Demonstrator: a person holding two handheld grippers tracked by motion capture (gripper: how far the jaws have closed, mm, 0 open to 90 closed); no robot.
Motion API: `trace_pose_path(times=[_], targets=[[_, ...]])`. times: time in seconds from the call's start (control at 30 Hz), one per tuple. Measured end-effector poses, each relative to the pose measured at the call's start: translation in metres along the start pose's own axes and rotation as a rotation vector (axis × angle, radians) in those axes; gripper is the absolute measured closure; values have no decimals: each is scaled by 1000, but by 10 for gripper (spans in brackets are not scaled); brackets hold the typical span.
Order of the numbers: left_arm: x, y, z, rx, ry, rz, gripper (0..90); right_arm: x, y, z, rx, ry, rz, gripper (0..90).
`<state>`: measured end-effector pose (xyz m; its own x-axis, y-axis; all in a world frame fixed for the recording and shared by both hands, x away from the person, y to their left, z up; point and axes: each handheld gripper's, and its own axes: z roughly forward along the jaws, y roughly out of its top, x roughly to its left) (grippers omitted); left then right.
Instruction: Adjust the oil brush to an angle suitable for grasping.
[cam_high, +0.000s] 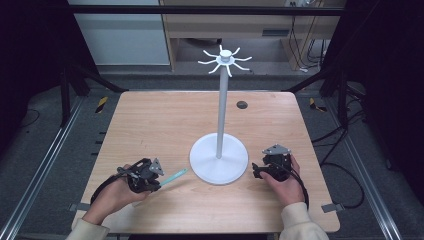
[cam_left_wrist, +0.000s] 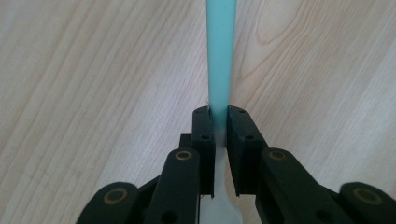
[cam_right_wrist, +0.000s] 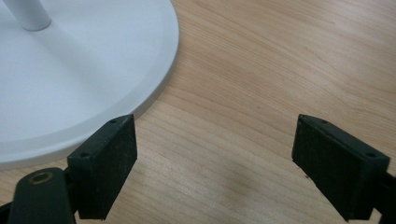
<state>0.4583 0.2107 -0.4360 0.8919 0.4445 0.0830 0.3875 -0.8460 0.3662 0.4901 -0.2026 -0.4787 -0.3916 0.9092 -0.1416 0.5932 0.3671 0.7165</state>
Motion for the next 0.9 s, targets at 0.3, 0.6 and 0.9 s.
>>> trace_pose_path(times=[0.3, 0.6, 0.9], targets=[[-8, -6, -24, -154, 52, -42, 818, 1, 1, 1, -2, 3, -2, 146], [-7, -5, -46, -256, 117, -87, 818, 4, 4, -7, -57, 22, 25, 146], [-6, 0, -62, -349, 144, -102, 819, 2, 2, -2, -23, 1, 7, 144]])
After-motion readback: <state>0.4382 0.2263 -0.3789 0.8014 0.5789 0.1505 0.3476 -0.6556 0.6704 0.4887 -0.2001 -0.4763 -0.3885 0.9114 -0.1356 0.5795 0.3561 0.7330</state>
